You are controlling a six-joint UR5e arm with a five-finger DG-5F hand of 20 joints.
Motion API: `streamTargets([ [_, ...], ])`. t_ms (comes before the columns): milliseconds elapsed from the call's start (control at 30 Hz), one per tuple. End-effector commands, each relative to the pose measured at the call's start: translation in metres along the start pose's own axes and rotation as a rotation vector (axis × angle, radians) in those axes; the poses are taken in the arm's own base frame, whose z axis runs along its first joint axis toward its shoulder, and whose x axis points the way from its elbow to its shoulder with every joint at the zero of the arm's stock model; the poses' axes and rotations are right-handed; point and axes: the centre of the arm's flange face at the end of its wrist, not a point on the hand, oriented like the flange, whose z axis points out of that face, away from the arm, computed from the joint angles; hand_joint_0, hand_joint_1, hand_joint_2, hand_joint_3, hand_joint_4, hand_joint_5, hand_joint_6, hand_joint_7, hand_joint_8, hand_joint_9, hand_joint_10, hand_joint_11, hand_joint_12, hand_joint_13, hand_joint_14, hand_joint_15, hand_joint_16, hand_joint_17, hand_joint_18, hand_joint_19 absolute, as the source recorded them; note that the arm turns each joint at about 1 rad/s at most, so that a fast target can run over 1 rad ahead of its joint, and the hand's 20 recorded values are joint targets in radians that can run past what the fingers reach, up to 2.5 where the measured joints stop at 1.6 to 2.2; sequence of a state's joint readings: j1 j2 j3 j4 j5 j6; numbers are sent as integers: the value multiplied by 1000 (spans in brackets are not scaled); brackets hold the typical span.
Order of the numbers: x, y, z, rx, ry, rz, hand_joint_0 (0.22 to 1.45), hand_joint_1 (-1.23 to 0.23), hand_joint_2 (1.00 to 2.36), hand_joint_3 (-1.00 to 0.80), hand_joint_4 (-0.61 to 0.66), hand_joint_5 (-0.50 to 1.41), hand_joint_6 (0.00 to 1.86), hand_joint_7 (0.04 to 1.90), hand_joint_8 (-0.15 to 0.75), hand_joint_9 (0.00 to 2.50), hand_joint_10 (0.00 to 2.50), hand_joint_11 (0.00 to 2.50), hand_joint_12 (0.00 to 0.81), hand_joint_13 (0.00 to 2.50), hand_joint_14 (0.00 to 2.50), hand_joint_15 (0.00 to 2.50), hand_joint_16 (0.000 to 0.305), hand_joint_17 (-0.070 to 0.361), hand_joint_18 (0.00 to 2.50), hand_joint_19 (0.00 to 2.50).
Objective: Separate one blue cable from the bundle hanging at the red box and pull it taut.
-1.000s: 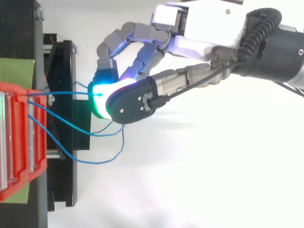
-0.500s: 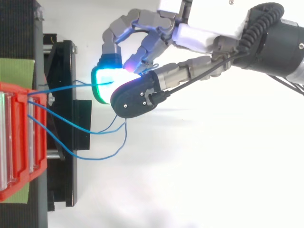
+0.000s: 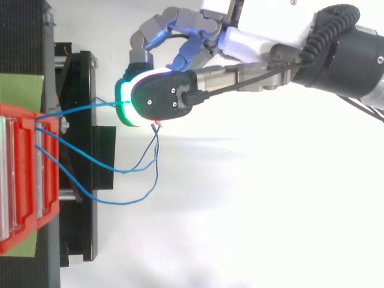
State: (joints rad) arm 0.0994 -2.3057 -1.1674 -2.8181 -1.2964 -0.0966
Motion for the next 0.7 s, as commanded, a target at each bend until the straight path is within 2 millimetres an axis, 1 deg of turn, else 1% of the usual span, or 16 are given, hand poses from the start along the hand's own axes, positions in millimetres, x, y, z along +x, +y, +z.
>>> streamTargets([
  [0,0,0,0,0,0,0,616,-666,1017,-200,162,-157,926,1075,406,1060,10,1014,426,866,17,728,58,130,921,752],
  [33,0,0,0,0,0,0,622,-697,1018,-167,155,-160,937,1044,408,1059,10,1010,428,867,17,728,58,131,924,747],
  [133,0,0,0,0,0,0,633,-727,1020,-127,132,-161,936,1081,402,1047,11,1016,423,860,17,727,57,128,916,762],
  [267,0,0,0,0,0,0,664,-772,1020,-147,81,-169,952,1061,387,1034,11,1033,415,843,19,728,55,125,895,758],
  [367,1,0,0,0,2,0,686,-779,1017,-211,72,-175,959,1001,382,1016,11,1023,412,837,19,731,55,124,891,757],
  [433,1,0,0,-2,2,0,696,-773,1014,-290,94,-179,957,977,380,1016,11,1019,409,835,18,724,54,123,886,761],
  [500,1,0,0,-2,2,0,680,-746,1011,-359,118,-178,956,955,380,1019,11,1020,410,835,18,724,54,123,885,769],
  [533,1,0,0,-2,2,0,672,-726,1009,-394,127,-177,953,967,383,1028,10,1016,410,839,19,722,55,123,886,760],
  [667,3,0,0,-1,3,0,654,-686,1005,-434,143,-173,948,981,392,1061,11,1038,411,845,20,718,55,124,896,759],
])
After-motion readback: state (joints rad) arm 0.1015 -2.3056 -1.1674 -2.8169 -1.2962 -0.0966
